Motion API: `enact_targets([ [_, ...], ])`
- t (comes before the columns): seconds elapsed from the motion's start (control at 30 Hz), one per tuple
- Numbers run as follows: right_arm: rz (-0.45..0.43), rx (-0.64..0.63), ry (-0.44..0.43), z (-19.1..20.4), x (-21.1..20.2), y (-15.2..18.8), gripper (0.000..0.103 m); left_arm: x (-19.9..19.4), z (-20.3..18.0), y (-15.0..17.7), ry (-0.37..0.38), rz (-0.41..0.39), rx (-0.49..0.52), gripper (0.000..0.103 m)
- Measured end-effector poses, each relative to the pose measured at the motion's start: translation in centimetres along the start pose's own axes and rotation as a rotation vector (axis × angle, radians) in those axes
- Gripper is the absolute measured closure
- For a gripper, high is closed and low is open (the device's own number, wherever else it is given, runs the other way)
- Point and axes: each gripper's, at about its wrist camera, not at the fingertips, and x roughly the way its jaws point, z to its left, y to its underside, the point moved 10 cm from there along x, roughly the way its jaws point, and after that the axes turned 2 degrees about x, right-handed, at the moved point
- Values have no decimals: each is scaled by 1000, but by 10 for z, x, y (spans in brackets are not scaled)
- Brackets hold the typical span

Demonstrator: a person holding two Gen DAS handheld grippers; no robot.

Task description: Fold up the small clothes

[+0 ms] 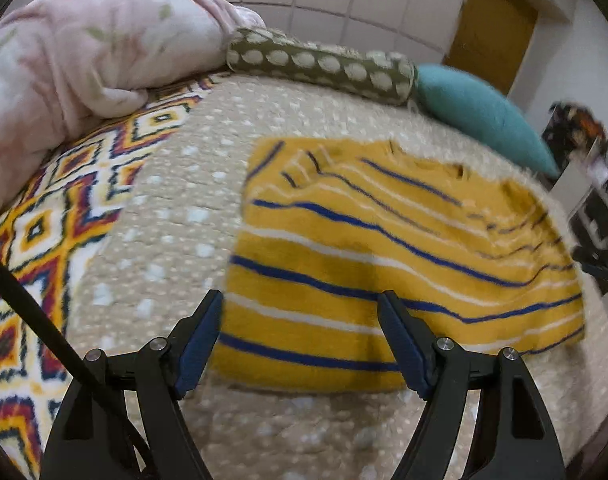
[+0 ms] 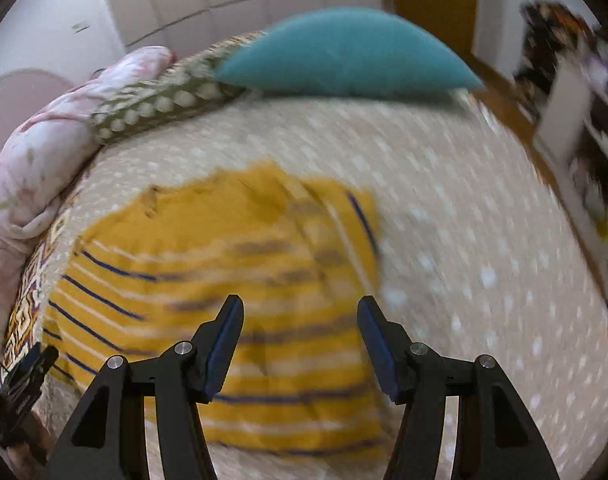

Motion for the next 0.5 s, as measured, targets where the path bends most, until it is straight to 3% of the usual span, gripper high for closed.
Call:
enact_targets([
  [0.07,47,-6,-8,-13,9,23,40,12,0,4,-54,22,22,26],
  [0.1,78,-26,-16,-11,16,33,57,15,0,6,-67,34,33,26],
  [0.17,98,-94,66,-26,24,47,72,19,5,11,-73,54,35,26],
  [0.23,99,-79,127,-49,27,51,72,19,10,12,-79,62,27,26],
  [0.33,98,56,134,-84,26,49,71,20,16,14,-86,72,21,26],
  [0.5,77,36,112,-73,15,45,63,13,27,10,-176,50,52,26],
])
